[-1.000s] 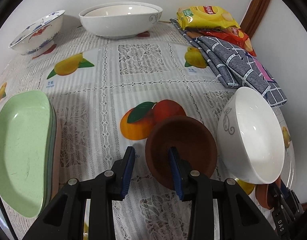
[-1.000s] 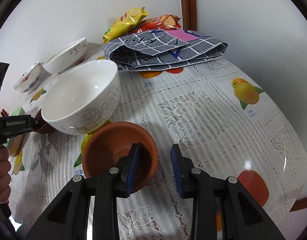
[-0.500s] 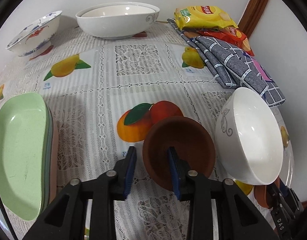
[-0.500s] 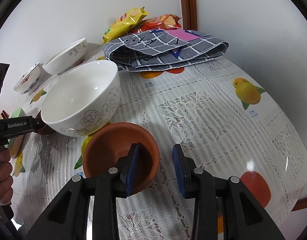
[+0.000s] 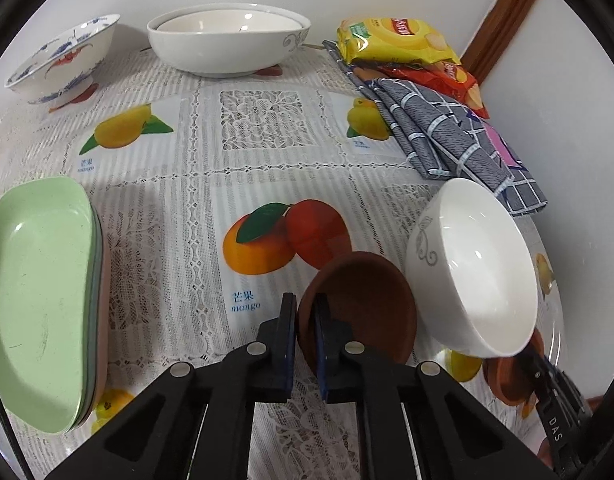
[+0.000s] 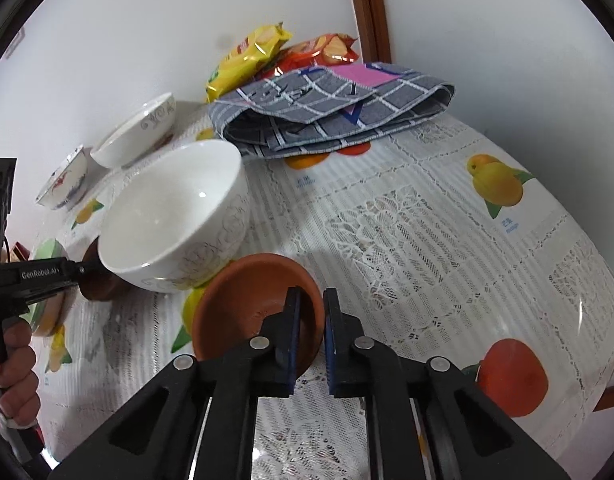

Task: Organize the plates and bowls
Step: 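Lift both brown bowls and carry the right gripper's bowl toward the white bowl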

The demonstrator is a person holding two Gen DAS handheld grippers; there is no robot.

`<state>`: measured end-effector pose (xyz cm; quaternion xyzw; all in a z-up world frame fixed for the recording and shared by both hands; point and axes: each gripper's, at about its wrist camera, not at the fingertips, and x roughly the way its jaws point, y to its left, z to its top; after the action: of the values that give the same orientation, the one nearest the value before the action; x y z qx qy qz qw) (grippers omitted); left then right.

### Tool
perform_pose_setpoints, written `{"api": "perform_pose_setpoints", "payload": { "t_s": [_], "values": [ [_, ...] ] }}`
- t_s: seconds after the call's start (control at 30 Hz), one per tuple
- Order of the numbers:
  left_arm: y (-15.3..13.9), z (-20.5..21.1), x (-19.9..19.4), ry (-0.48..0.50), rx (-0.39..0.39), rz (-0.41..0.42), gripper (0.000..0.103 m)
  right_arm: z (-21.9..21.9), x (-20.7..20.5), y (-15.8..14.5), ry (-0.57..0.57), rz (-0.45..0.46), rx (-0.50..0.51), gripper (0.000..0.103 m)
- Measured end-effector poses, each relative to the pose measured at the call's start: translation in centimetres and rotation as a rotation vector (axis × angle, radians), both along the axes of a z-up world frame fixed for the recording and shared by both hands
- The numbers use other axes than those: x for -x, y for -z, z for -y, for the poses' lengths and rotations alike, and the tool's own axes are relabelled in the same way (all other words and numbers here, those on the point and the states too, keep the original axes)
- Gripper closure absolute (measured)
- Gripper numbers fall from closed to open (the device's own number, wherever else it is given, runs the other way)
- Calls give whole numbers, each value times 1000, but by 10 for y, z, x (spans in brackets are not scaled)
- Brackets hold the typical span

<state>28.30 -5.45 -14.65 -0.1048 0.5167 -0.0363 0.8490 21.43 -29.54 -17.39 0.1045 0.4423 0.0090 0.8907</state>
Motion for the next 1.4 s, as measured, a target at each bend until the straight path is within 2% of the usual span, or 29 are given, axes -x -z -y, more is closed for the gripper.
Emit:
{"api": "perform_pose_setpoints", "payload": {
  "t_s": [0.23,0.67,0.93,1.17,1.27,1.4],
  "values": [
    [-22,-5,16,12,9,37,95,-2,6,-16,24,15,28,94],
    [-70,-32,61,-21,24,99,95,-11,32,-67,67,71,8,94],
    [-94,-47,107,-46,16,129,95,-19,57,-94,98,82,-14,94],
    [-113,-57,153,-73,22,170,95,-28,81,-115,79,118,-38,94],
    [-118,-62,169,-76,50,183,95,-32,91,-122,63,131,-47,94],
    [-123,-67,187,-95,37,207,95,-41,101,-129,52,151,-46,94]
  ]
}}
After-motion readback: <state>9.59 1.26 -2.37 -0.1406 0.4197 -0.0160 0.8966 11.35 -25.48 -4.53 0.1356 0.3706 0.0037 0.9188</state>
